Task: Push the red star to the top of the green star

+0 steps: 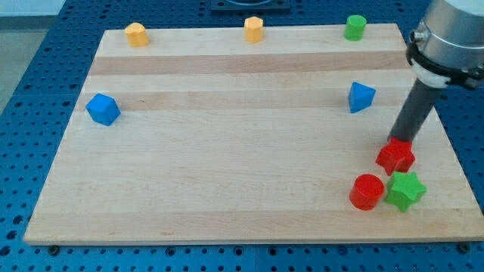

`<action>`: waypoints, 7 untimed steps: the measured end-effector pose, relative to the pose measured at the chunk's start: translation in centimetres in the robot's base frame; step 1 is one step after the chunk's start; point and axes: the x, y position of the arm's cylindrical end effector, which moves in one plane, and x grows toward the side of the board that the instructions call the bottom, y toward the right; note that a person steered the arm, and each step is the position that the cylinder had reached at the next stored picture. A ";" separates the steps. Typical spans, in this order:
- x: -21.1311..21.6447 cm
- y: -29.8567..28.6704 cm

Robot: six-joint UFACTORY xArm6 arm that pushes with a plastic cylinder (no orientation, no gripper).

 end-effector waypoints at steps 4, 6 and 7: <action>-2.3 -0.9; -0.9 -1.3; -0.5 -1.3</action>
